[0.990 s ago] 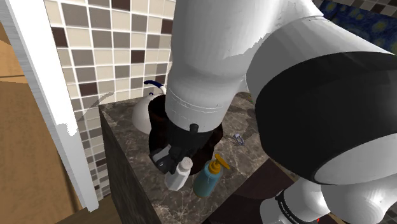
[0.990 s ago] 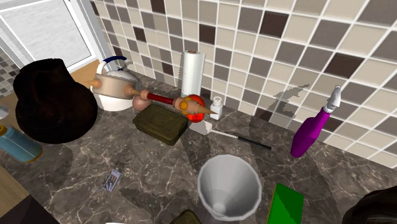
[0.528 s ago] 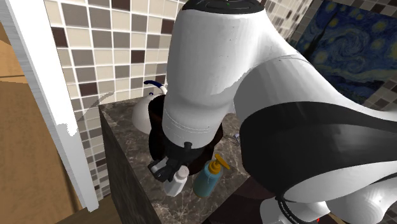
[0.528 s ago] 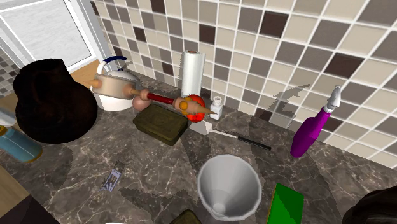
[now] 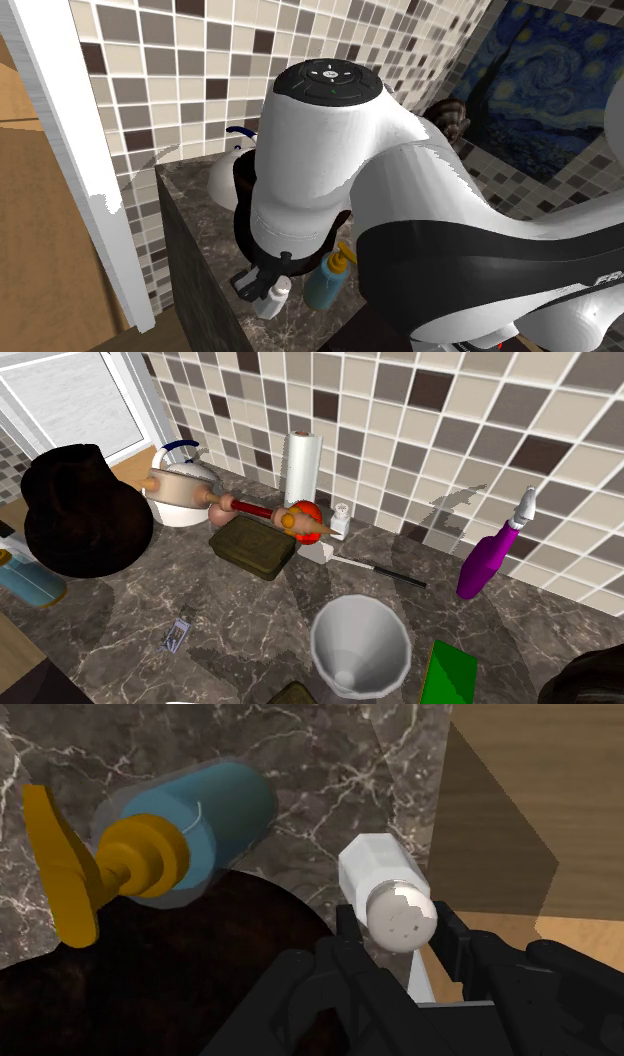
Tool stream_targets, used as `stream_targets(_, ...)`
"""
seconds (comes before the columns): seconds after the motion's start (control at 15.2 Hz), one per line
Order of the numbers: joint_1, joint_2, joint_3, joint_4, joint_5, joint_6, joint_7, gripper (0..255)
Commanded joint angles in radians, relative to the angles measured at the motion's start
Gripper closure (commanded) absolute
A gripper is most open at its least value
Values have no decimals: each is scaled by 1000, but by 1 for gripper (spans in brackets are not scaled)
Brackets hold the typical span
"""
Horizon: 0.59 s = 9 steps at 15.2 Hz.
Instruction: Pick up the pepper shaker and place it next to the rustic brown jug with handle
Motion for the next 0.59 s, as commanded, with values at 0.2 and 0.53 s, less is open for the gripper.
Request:
stream_targets(0.2, -8, 48, 17, -34, -31, 74, 31, 255)
stream_targets(0.53, -8, 48, 17, -34, -31, 74, 31, 255)
